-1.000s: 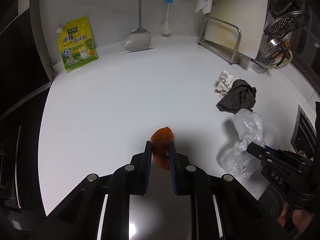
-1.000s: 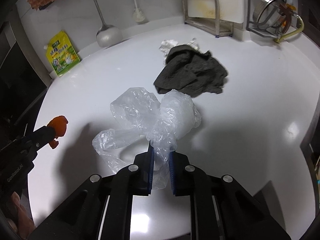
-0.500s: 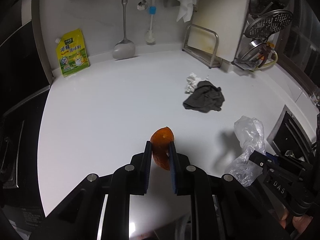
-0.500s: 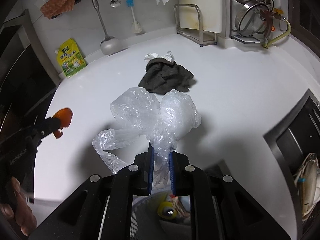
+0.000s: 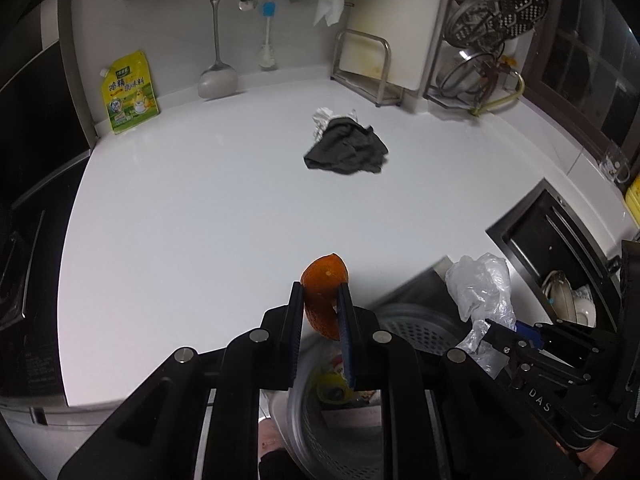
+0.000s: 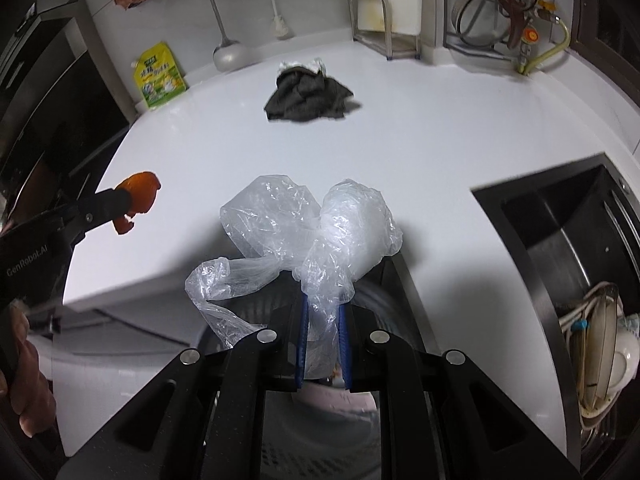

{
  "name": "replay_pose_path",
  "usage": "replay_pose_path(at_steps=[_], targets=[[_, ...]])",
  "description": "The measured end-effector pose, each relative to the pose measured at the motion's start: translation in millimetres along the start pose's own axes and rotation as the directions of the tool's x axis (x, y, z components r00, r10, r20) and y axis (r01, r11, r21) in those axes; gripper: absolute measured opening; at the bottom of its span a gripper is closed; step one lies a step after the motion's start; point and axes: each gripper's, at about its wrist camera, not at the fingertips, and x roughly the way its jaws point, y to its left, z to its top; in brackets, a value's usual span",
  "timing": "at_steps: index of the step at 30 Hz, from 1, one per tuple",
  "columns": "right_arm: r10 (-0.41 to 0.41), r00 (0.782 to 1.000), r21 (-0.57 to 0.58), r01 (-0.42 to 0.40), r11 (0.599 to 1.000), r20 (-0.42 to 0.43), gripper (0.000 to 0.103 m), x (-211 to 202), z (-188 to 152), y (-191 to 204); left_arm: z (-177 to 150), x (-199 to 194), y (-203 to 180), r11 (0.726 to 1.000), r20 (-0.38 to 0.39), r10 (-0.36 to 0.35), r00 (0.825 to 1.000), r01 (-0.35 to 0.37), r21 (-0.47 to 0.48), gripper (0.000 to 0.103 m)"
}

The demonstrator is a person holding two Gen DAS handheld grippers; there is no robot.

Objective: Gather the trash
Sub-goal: 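Carry the orange and plastic bag in both tools over the grey bin, then open the left tool and right tool to drop orange and bag into bin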

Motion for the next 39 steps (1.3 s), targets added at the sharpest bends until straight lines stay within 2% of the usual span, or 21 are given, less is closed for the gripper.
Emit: replay_pose_path(at_steps=[10, 16, 32, 36, 39], targets=[[0.026, 0.998, -0.029, -0.027, 0.999, -0.049, 0.013, -4.2, -37.8, -16.0, -41.3, -0.5, -27.0, 1.0, -0.064, 0.022, 0.998, -0.022, -0.005, 0.017], [0.039, 0.996, -0.034, -0.042, 0.999, -0.079, 0.013, -3.7, -55.3, -22.7, -63.9, 8.1, -38.0, 1.0, -0.127, 0.027, 0.992, -0.028, -0.006, 0.017], [0.057, 0.993, -0.029, -0.06, 0.998, -0.104, 0.013, -4.2, -73.1, -24.6, -89.4, 17.6, -51.2, 1.0, -0.211, 0.01, 0.977, -0.006, 0.019, 0.018], [0.059, 0.993, -0.025, -0.061, 0.998, -0.102, 0.016, -4.2, -72.7, -24.9, -91.0, 19.3, -50.0, 1.0, -0.229, 0.0, 0.973, 0.004, 0.016, 0.02], [0.058, 0.994, -0.023, -0.061, 0.998, -0.095, 0.025, -5.0, -72.3, -24.6, -91.6, 18.1, -49.7, 1.0, -0.225, 0.005, 0.974, -0.001, 0.017, 0.025]])
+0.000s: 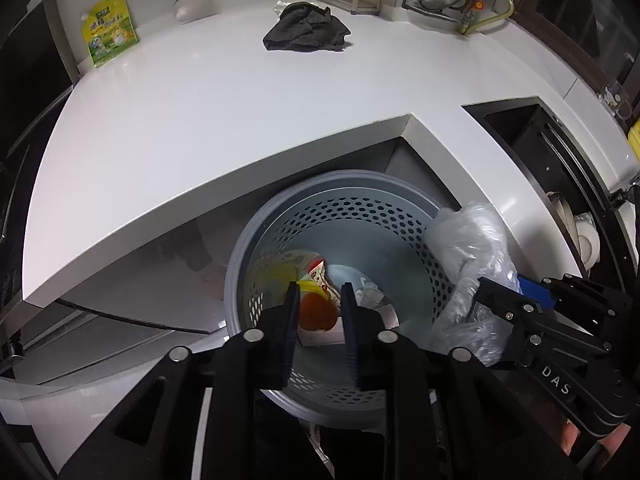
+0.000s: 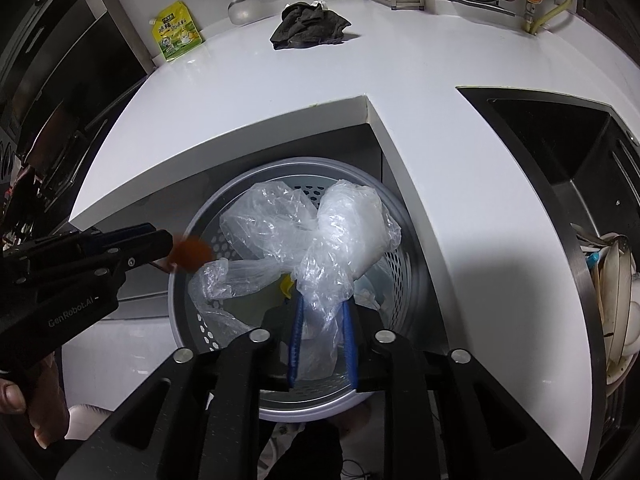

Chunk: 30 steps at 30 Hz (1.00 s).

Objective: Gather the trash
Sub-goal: 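Open the left tool and right tool to drop orange and bag into bin, then move both tools from the bin toward the dark grey cloth on the counter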

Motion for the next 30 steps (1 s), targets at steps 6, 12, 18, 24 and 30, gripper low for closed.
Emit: replay_pose_path(at_steps=[6, 12, 18, 24, 30], targets=[[-0.006, 0.999, 0.003, 0.006, 1.0, 0.033, 0.049, -6.5, 1.7, -1.5, 0.5, -3.6, 3.4, 1.0, 0.013, 0.013, 1.0, -0.013, -0.016, 0.049], [0.001, 0.999, 0.01, -0.001, 1.0, 0.052, 0.053, -12.5, 7.5, -4.0, 5.2, -10.7, 9.1, 0.999, 0.03, 0.028, 0.999, -0.027, -0.034, 0.057], [0.009, 0.997, -0.004, -0.009, 1.0, 0.078, 0.056, -22.7, 18.7, -4.9, 17.7, -24.5, 12.4, 0.998, 0.069, 0.041, 0.997, -0.038, -0.044, 0.064], [0.015, 0.991, -0.004, -0.015, 1.0, 0.132, 0.061, -38.6, 35.1, -11.1, 35.3, -44.5, 13.5, 0.997, 0.131, 0.066, 0.989, -0.06, -0.047, 0.07], [-0.01, 0.987, -0.008, 0.011, 1.0, 0.162, 0.065, -55.8, 51.2, -19.4, 51.7, -60.9, 14.4, 0.997, 0.184, 0.06, 0.981, -0.052, -0.05, 0.076]])
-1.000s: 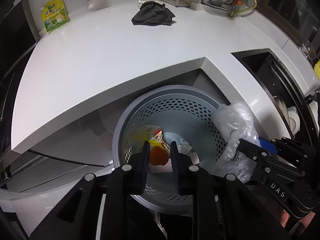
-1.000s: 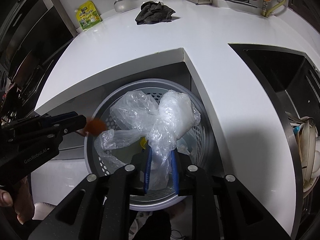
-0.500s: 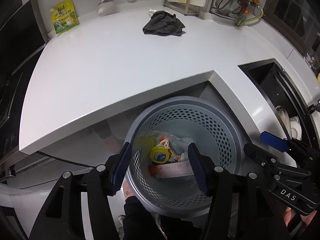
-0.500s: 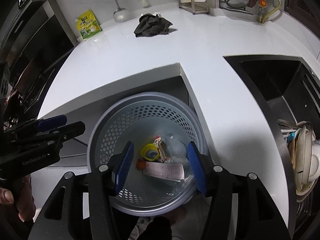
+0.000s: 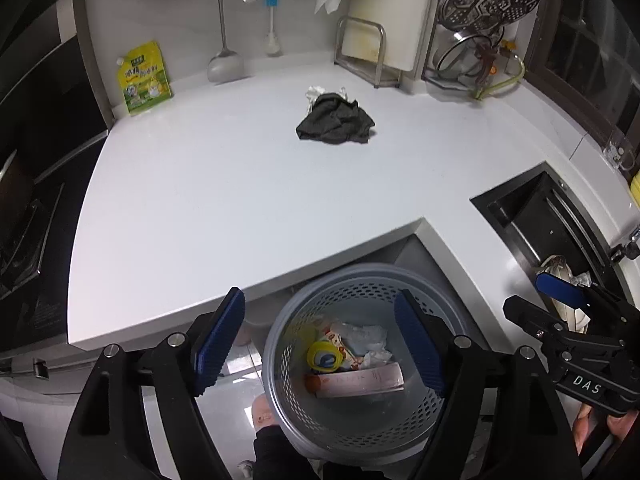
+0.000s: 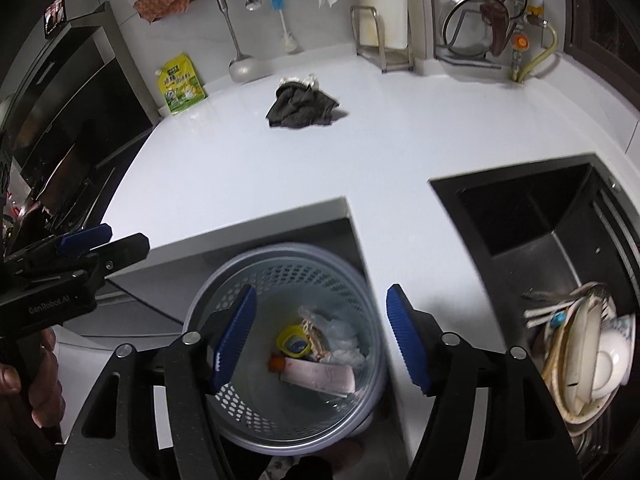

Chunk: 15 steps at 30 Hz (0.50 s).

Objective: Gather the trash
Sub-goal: 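Move both tools from the bin toward the dark grey cloth on the counter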

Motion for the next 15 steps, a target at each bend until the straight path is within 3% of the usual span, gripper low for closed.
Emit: replay_pose_path(at_steps=[15], targets=[[-0.067, 0.995, 0.096, 0.06, 0.994, 0.071, 0.067, -21.1, 20.9, -15.9, 40.9, -27.3, 18.9, 1.0, 0.074, 0.001, 0.997, -0.003, 0.029, 0.078]])
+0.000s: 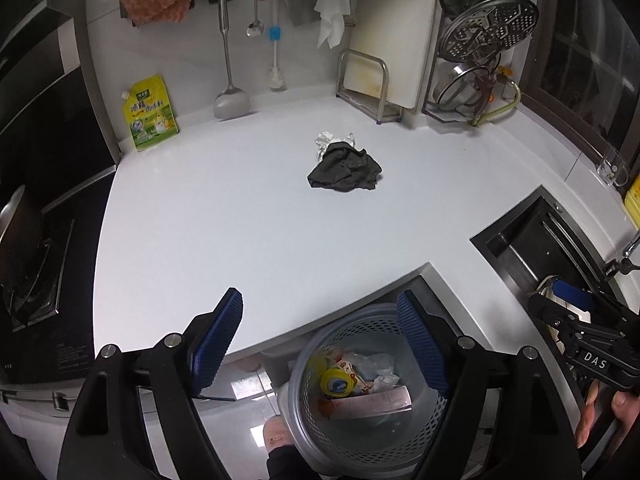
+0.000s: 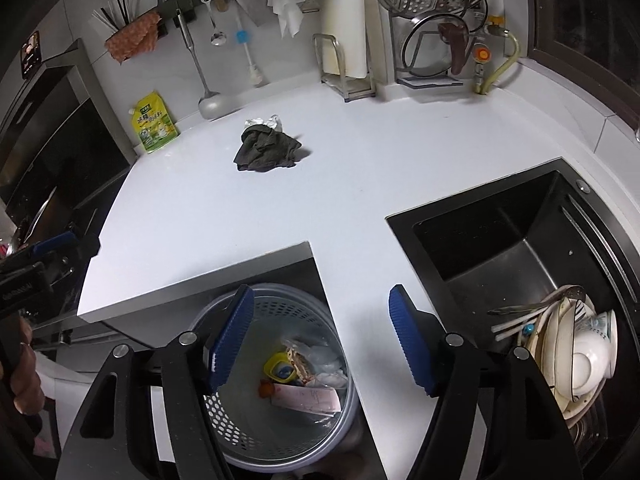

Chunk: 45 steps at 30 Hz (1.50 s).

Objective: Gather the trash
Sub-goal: 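Move both tools from the bin toward the dark grey cloth on the counter, then grasp the dark grey cloth with the right tool and lift it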

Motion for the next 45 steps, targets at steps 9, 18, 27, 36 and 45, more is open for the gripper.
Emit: replay_pose_path(at_steps=[9, 18, 27, 36, 45], targets=[[0.014, 1.0, 0.02, -0.014, 1.0, 0.009, 0.067, 20.2, 13.5, 12.5, 21.4, 9.2, 21.4, 1.0, 0.025, 0.005, 1.0, -0.005, 0.003, 0.082], [0.026, 0.999, 0.024, -0.027, 0.999, 0.023, 0.068, 62.4, 51.7, 38.7, 55.4, 52.1, 58.4, 0.999, 0.033, 0.024, 0.999, -0.023, -0.025, 0.087], [0.011, 0.998, -0.011, -0.011, 1.0, 0.066, 0.072, 123.1, 111.3, 71.9, 90.5, 99.2, 94.5, 1.0, 0.046, 0.021, 0.999, -0.02, -0.019, 0.088], [-0.014, 0.996, -0.033, 0.017, 0.999, 0.091, 0.078, 185.4, 154.9, 96.5, 115.9, 144.9, 118.1, 1.0, 0.043, 0.013, 0.999, -0.014, 0.005, 0.09], [-0.044, 0.995, -0.045, 0.048, 0.998, 0.084, 0.08, 226.7, 174.8, 109.3, 121.9, 177.4, 124.4, 0.999, 0.003, -0.026, 1.0, 0.026, 0.02, 0.09]])
